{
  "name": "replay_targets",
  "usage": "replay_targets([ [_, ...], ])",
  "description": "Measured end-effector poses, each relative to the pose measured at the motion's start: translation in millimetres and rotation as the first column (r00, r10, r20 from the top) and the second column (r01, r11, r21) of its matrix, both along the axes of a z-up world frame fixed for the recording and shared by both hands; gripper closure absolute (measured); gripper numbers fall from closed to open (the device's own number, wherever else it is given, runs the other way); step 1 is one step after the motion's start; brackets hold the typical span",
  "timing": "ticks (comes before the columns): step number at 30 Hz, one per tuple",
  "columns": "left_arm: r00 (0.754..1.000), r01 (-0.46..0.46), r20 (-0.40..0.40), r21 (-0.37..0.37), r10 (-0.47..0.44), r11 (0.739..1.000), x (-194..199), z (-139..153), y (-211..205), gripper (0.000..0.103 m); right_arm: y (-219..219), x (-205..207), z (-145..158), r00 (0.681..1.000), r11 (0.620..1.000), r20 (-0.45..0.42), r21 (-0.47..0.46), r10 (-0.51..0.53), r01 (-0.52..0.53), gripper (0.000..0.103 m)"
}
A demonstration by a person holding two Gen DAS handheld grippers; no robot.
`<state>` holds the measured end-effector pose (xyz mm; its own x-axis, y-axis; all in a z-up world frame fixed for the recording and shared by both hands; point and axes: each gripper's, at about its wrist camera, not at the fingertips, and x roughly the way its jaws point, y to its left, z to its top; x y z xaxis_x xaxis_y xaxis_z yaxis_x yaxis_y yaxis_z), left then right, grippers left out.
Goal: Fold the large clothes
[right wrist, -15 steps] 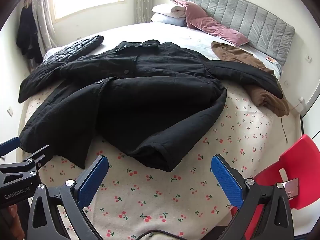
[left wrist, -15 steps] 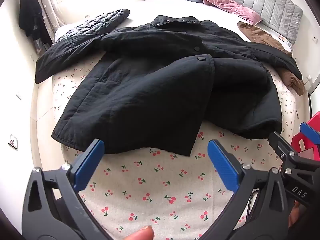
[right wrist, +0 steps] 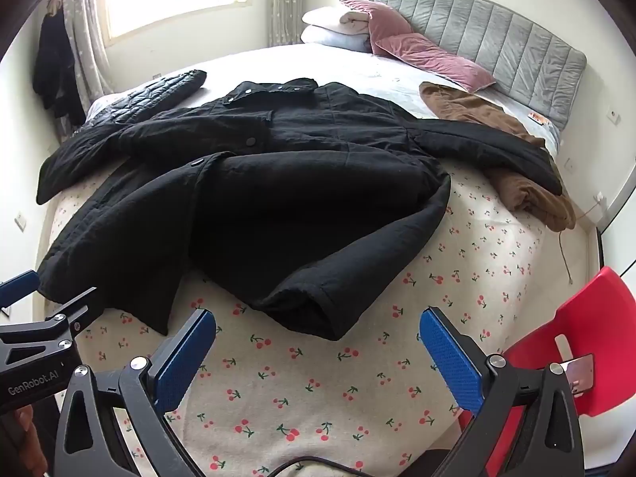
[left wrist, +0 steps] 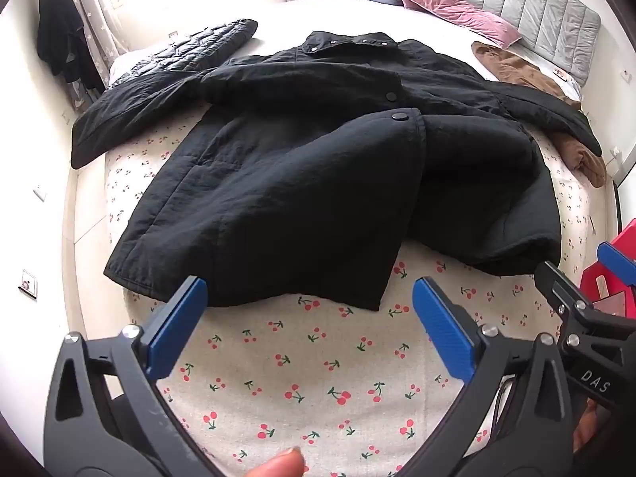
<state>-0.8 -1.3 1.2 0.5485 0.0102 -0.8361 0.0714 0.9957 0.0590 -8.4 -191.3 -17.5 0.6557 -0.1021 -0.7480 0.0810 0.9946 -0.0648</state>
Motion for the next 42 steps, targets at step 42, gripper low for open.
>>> replay_targets([
  [42, 1.0, 0.004, -0.006, 0.018, -0.003, 1.0, 7.9, -0.8, -10.3, 0.0, -11.8, 3.5, 11.8, 1.0, 1.0, 0.014, -0.007, -0.021, 0.021, 0.0],
])
